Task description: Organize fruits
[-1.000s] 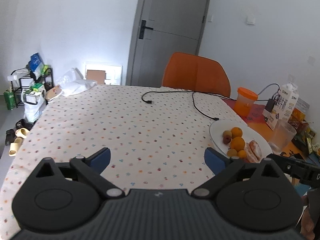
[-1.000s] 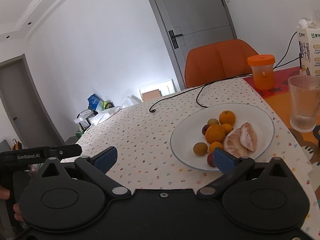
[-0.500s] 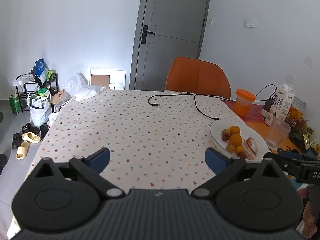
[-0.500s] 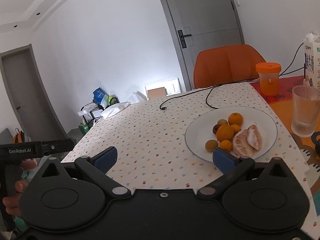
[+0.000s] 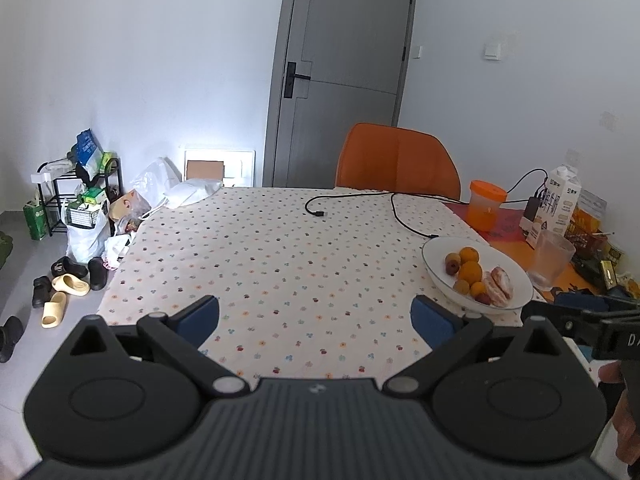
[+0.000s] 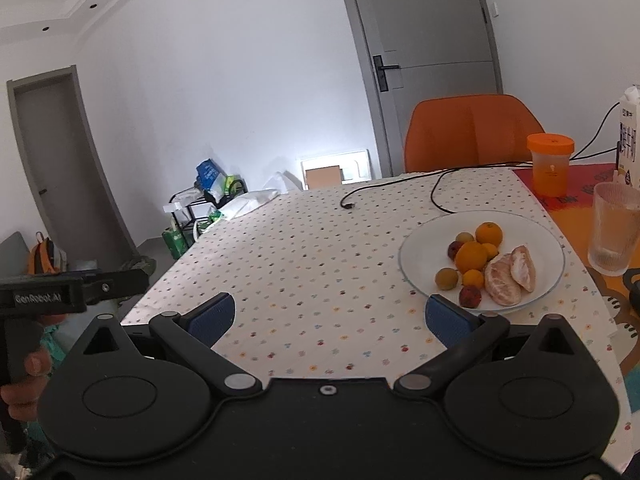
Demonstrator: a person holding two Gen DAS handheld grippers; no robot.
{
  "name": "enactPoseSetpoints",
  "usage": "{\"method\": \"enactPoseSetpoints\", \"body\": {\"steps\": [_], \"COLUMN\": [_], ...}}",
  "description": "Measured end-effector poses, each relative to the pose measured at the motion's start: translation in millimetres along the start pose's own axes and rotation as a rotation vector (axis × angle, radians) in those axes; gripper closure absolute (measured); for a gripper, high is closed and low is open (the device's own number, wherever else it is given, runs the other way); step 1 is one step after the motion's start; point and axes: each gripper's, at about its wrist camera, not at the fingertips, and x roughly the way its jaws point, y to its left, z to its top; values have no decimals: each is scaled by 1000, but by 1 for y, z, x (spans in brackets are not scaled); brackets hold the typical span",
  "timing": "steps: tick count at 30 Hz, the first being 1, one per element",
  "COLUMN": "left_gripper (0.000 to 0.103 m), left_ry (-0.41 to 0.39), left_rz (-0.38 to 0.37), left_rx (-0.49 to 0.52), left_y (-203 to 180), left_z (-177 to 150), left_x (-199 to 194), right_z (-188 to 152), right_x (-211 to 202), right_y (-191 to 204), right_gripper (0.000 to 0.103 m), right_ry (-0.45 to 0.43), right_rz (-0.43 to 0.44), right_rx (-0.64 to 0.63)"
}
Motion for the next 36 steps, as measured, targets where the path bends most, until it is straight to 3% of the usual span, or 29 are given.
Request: {"method": "enactPoseSetpoints", "body": {"steps": [36], "left_gripper": [0], "left_ry": [20], "left_rz": [26], "left_rx": [16], "left_y": [11], "left_z": [-9], "left_x": [-2], "right_z": [-6], "right_x": [0], "right_y": [11], "right_gripper": [0], "right_ry": [36], "right_rz": [6], "right_rx": [-28]}}
